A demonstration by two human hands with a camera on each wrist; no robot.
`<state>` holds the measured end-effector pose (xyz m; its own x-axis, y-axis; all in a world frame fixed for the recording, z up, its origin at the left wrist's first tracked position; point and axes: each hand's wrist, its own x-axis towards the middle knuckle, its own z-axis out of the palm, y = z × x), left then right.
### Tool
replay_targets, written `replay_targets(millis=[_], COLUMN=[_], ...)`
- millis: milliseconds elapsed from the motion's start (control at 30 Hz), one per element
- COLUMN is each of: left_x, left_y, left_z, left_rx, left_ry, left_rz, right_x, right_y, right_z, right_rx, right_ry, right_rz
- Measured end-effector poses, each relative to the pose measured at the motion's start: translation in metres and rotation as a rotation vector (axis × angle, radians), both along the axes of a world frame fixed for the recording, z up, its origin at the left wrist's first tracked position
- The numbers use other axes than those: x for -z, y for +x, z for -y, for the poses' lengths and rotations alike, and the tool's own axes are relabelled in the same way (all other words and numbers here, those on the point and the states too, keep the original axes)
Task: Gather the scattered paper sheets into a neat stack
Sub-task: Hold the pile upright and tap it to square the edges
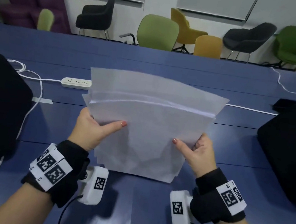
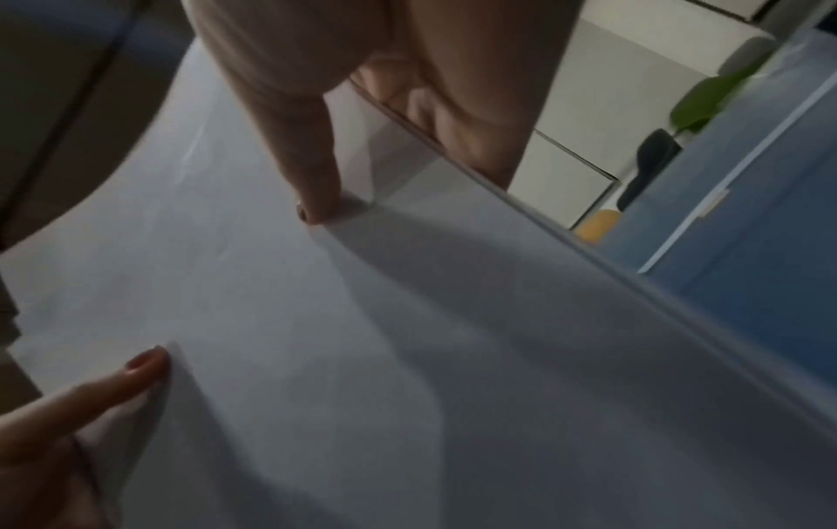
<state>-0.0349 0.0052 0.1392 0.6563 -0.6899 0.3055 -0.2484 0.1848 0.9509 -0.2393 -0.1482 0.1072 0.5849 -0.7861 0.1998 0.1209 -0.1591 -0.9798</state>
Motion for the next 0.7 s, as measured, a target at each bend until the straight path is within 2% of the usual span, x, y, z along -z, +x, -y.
replay_targets(millis=[167,433,700], left_x=[0.017,-0.01,0.006], left_y=[-0.011,-0.032,-0.031], left_z=[-0.001,0.008,0.01], left_rx=[-0.016,-0.19,-0.18], left_ry=[0.063,-0.206,-0.124], left_rz=[-0.039,0.1,0.051], right_x=[0.013,-0.009,0.006], right_y=[0.002,0.011,0.017], right_z=[-0.01,-0.027,-0.024], right_rx=[0.013,0.157,0.162], right_ry=[0.028,-0.148,-0.13], right_rz=[-0.088,0.141,0.061])
